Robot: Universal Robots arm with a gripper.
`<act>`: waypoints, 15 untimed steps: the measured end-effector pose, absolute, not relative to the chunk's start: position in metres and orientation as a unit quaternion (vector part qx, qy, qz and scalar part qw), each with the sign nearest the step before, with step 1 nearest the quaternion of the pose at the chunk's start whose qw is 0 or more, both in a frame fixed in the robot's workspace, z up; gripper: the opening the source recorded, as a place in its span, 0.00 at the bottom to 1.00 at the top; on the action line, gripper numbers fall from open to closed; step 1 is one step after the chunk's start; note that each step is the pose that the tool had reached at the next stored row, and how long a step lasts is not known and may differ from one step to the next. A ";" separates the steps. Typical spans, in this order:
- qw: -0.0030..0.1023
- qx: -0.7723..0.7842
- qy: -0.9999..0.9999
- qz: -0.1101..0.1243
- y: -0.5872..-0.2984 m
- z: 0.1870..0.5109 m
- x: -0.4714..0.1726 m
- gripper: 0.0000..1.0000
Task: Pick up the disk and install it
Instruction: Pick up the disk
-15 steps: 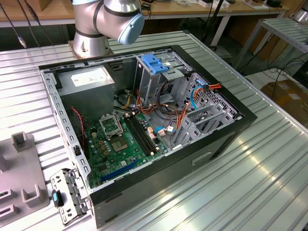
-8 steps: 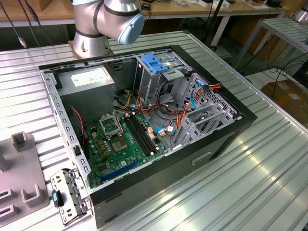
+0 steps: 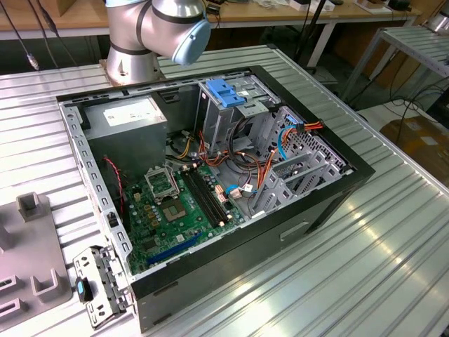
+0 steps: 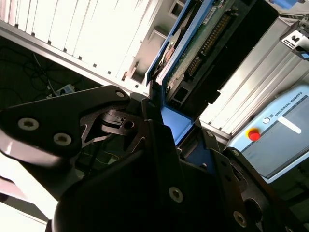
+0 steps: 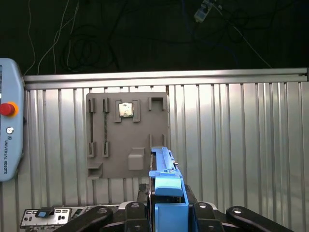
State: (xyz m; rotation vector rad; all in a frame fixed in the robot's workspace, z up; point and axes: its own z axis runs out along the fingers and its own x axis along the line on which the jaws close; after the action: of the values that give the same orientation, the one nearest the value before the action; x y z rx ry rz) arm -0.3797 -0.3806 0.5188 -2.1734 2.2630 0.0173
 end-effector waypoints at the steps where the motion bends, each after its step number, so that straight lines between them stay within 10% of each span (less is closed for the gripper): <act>1: 0.002 -0.693 0.721 0.005 -0.381 0.519 -0.379 0.37; 15: 0.002 -0.693 0.721 0.005 -0.381 0.519 -0.370 0.37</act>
State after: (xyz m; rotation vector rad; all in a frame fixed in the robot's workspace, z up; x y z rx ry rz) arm -0.3697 -0.3806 0.5188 -2.1734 2.2630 0.0172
